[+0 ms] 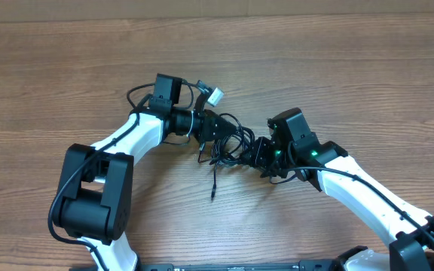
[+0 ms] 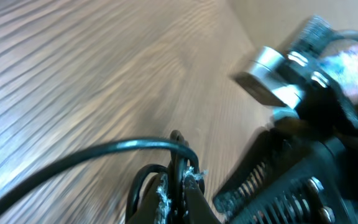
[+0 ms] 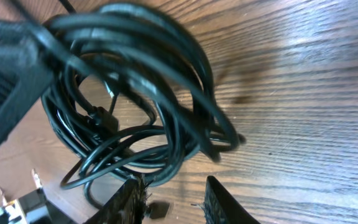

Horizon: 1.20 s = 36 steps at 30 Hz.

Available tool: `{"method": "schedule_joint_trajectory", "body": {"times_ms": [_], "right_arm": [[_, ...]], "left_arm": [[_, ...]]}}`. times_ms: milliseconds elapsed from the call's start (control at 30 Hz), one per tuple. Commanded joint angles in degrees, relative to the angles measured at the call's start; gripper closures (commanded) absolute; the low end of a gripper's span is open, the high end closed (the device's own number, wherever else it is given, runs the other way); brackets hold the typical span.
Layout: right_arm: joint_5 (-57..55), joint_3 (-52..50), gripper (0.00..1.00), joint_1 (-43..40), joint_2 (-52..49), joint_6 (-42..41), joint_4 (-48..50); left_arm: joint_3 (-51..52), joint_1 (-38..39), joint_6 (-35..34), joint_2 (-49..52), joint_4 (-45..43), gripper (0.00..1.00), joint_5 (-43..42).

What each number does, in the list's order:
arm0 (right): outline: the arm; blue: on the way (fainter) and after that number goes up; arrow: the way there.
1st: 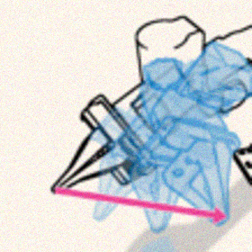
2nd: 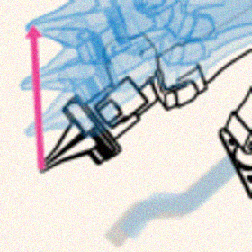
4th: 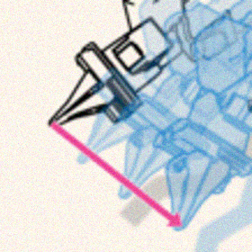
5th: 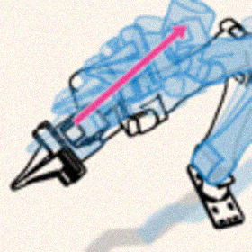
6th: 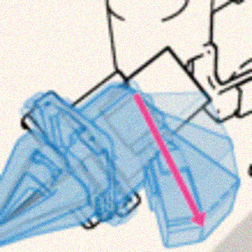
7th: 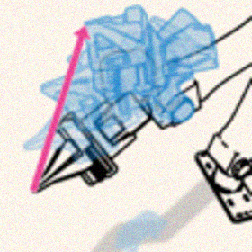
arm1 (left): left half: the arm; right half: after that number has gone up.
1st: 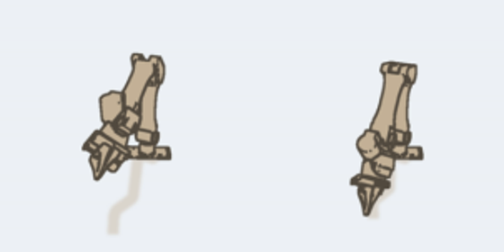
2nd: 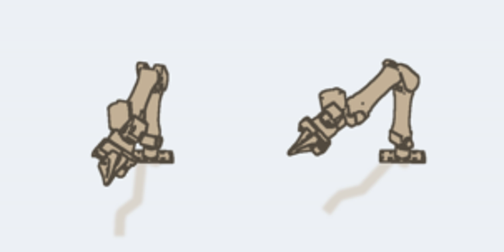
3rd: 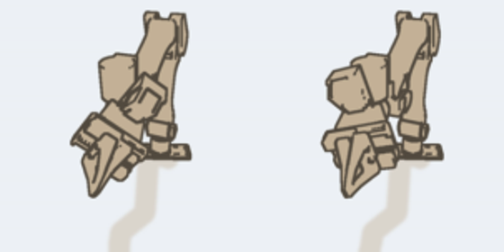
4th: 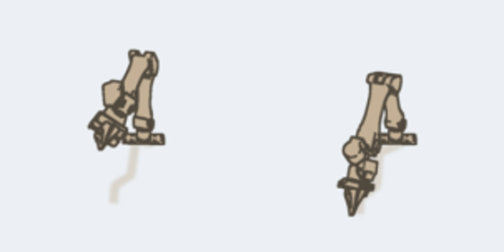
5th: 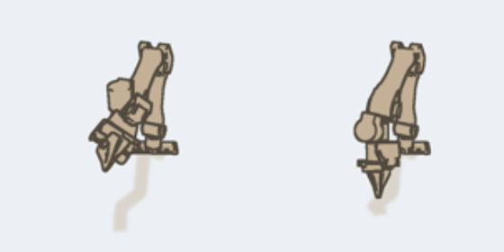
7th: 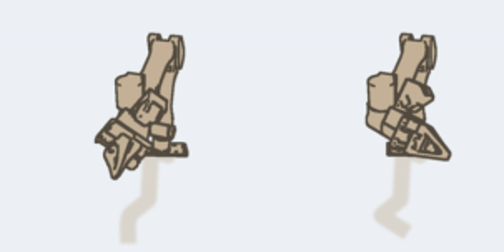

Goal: Untangle cables

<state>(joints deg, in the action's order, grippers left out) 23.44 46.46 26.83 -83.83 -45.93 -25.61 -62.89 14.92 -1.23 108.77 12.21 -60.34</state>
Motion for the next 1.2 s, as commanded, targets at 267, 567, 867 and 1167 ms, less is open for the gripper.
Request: {"method": "schedule_joint_trajectory", "body": {"times_ms": [267,567,867,1167], "right_arm": [[5.6,0.8,0.69,1.2,0.8,1.4,2.2],[5.5,0.8,0.65,7.0,0.8,1.6,8.3],[2.8,1.2,0.53,7.3,0.9,4.5,10.6],[2.2,1.6,0.72,0.4,0.9,-3.2,9.2]], "left_arm": [[-1.0,-0.2,-47.0,-1.6,3.4,0.96,29.6],[-1.0,-0.3,-58.5,-1.6,6.8,0.96,37.6],[-1.0,-1.0,-63.7,-1.6,9.6,0.96,40.0],[-1.0,-2.1,-64.7,-1.6,10.4,0.96,41.2]]}}
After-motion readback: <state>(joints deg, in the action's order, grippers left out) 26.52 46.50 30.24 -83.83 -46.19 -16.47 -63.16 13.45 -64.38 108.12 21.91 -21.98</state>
